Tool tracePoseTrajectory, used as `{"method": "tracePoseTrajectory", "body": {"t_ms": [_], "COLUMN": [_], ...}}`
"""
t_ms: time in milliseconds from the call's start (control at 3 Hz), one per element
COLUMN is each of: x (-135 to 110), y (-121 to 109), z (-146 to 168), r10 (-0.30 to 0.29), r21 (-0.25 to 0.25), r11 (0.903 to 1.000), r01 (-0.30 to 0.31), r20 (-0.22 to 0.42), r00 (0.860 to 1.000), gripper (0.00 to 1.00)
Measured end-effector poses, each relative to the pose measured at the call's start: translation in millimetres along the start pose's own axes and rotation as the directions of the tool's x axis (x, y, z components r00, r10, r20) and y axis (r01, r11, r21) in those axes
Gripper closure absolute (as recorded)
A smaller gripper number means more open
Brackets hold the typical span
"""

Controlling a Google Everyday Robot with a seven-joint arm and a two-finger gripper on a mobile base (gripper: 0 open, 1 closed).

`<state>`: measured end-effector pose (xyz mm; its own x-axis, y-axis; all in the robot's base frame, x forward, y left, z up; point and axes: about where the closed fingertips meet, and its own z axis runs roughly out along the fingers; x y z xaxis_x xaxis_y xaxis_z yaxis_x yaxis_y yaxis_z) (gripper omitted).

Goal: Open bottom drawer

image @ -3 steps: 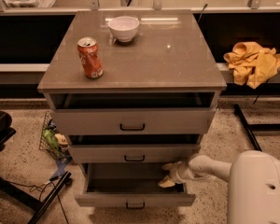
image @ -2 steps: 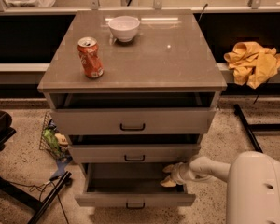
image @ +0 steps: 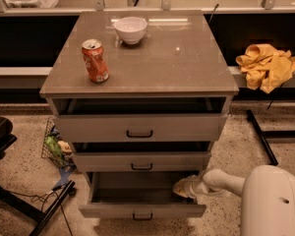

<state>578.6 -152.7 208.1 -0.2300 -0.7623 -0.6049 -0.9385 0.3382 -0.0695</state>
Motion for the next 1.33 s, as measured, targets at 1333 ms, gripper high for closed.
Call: {"method": "tracePoseTrajectory", "body": {"t_ms": [1333], "x": [47.0], "y": [59.9], "z": [20.1], "r10": [0.050], "r21": [-0.091], "r11": [0.9940], "r01": [-0.060], "r20": [-0.110], "r00": [0.993], "gripper": [1.00]}}
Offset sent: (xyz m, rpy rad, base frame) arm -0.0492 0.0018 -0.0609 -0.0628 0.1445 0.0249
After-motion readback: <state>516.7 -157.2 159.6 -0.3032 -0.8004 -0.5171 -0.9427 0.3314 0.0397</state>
